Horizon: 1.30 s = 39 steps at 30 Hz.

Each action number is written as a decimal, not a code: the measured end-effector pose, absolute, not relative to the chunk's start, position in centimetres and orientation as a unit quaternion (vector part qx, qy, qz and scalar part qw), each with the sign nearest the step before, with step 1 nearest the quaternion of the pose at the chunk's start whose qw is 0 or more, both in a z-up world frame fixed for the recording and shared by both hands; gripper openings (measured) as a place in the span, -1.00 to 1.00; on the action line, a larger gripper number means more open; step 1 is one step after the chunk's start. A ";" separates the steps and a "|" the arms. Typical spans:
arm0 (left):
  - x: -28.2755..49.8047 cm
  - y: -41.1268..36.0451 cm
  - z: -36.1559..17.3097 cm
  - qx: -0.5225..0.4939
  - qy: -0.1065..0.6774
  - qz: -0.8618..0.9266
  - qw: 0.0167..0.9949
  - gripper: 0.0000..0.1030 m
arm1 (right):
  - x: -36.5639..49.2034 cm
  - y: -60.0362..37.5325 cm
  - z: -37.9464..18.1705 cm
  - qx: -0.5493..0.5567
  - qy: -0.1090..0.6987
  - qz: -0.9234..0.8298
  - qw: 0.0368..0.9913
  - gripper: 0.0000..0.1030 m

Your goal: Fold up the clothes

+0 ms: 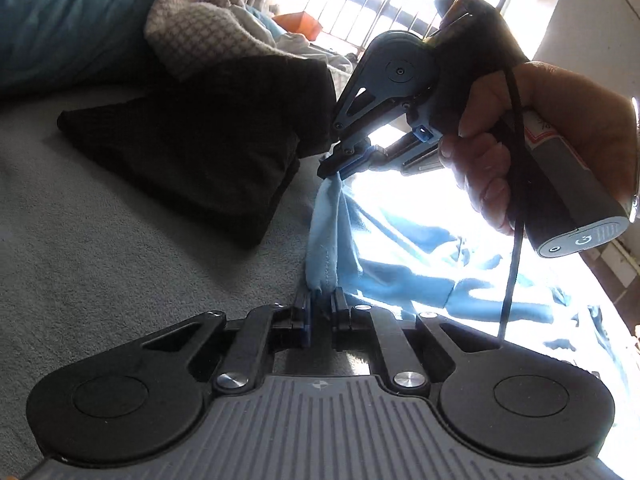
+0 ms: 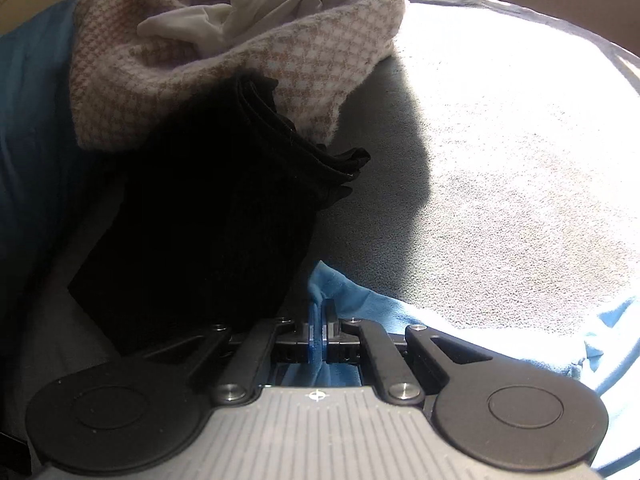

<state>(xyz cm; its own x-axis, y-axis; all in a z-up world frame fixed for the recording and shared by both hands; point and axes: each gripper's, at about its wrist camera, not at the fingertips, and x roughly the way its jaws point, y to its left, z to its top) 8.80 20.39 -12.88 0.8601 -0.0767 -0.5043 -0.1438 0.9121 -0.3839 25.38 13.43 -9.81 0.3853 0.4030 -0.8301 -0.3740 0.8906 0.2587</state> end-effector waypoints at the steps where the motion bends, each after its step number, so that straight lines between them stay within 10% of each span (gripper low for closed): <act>1: 8.8 20.5 -12.8 -0.208 0.264 0.023 0.941 -0.89 | 25.1 13.3 -9.4 0.024 0.493 0.235 0.837 -0.94; 10: 9.4 21.6 -14.1 -0.229 0.296 0.051 0.926 -0.94 | 28.4 16.0 -11.6 0.058 0.491 0.251 0.832 -0.86; 18: 8.6 23.4 -13.7 -0.272 0.285 0.080 0.916 -0.71 | 26.7 14.3 -8.4 0.068 0.421 0.278 0.861 -0.39; 31: 7.0 24.4 -14.7 -0.284 0.248 0.082 0.923 -0.69 | 27.5 21.0 -13.8 0.061 0.589 0.266 0.761 0.08; 33: 6.5 24.6 -15.4 -0.294 0.230 0.076 0.924 -0.68 | 27.8 21.7 -14.0 0.072 0.576 0.279 0.765 0.03; 35: 6.1 25.0 -16.0 -0.312 0.216 0.069 0.922 -0.68 | 28.0 22.9 -13.4 0.069 0.549 0.301 0.776 -0.55; 39: 5.7 25.7 -16.6 -0.344 0.203 0.055 0.915 -0.68 | 27.6 27.4 -8.9 0.057 0.468 0.376 0.798 -0.75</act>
<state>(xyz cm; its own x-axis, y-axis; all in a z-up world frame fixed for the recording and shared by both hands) 5.73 25.73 -16.60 0.9116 -0.0381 -0.4093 -0.2409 0.7574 -0.6069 27.61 27.35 -8.87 0.2791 0.6538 -0.7033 -0.5467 0.7103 0.4433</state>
